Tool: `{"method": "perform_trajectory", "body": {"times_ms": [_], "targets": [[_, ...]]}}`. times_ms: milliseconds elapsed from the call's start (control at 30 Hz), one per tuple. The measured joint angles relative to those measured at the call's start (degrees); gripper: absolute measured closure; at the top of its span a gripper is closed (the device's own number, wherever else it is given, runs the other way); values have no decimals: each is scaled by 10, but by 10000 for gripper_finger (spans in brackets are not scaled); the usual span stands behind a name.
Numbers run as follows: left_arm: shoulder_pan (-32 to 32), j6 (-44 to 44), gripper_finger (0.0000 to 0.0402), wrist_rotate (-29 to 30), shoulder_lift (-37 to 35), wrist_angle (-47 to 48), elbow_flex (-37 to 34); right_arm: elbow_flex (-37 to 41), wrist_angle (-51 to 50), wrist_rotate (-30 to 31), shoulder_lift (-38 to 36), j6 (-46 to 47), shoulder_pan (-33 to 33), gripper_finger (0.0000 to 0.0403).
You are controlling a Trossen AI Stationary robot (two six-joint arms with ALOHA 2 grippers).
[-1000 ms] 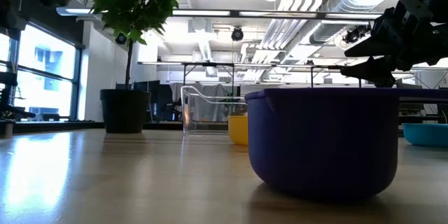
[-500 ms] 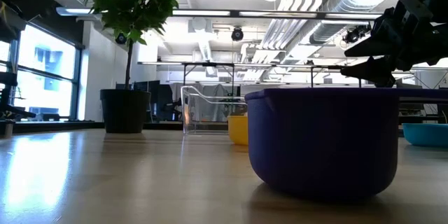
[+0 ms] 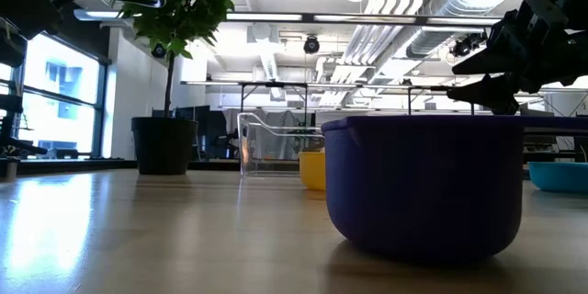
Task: Nest measuring cups in basket
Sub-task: Stack the green measuring cup on top of the orange measuring cup
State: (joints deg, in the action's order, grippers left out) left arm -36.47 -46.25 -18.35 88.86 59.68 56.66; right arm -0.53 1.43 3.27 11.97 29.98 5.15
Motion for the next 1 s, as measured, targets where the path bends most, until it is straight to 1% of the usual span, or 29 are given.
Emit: {"method": "perform_trajectory", "body": {"times_ms": [200, 433, 1000], "targets": [[0, 16, 351, 0, 0, 0, 0, 0, 0, 0, 0, 0, 0, 183], [0, 39, 351, 3, 16, -15, 0, 0, 0, 0, 0, 0, 0, 183], [2, 45, 351, 4, 50, -44, 0, 0, 0, 0, 0, 0, 0, 183]]}}
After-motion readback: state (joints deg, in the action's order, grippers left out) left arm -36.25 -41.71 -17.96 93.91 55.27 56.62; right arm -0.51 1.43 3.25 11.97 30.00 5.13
